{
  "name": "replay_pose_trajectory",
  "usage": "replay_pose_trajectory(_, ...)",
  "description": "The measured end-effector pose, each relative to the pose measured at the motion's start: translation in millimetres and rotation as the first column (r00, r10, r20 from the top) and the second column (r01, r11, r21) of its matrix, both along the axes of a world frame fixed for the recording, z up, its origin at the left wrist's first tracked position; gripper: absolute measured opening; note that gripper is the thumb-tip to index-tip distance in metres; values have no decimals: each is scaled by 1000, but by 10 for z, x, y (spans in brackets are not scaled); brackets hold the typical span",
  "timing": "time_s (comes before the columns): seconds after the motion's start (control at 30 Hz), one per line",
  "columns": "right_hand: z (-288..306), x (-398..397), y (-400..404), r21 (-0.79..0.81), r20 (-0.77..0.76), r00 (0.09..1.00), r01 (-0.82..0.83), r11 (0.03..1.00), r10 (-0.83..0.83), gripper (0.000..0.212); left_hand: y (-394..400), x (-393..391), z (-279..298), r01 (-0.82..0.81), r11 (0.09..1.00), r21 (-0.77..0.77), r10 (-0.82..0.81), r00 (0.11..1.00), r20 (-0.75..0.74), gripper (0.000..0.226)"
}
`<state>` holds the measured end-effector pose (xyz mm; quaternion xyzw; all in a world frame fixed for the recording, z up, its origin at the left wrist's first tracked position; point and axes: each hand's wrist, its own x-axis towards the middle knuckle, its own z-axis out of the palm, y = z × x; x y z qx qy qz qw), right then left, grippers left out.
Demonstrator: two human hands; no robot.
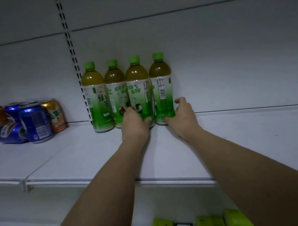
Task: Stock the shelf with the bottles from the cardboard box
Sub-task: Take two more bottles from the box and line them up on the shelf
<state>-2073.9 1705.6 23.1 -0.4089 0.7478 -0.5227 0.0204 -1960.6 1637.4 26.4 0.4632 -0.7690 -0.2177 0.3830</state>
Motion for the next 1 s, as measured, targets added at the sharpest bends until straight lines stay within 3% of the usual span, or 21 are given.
replay_pose_trajectory(0.13, 3, 144, 404, 62, -62, 998, 23, 998, -19, 48, 289, 137, 44, 41, 997, 66, -55, 971, 231, 56)
replay_pose_trajectory(0.3, 199, 113, 1150, 118, -121, 993, 9, 993, 5, 28, 910, 242, 306, 129, 991, -27, -110, 922, 370, 48)
replay_pose_trajectory(0.43, 416, 109, 1684, 227, -128, 992, 23, 974, 6, 29, 1469, 203, 548, 216, 970, -116, -150, 898, 413, 44)
replay_pose_trajectory(0.7, 636, 153, 2633, 411, -258, 965, 67, 909, 45, 30, 2230, 180, 642, 332, 939, -84, -263, 856, 446, 42)
replay_pose_trajectory(0.87, 309, 185, 3205, 458, -392, 919, 165, 873, 32, 30, 2640, 174, 336, 382, 923, -39, -320, 822, 472, 39)
replay_pose_trajectory(1.0, -153, 216, 3584, 485, -363, 932, 169, 858, 21, 25, 2980, 196, -164, 472, 881, 37, -432, 770, 469, 33)
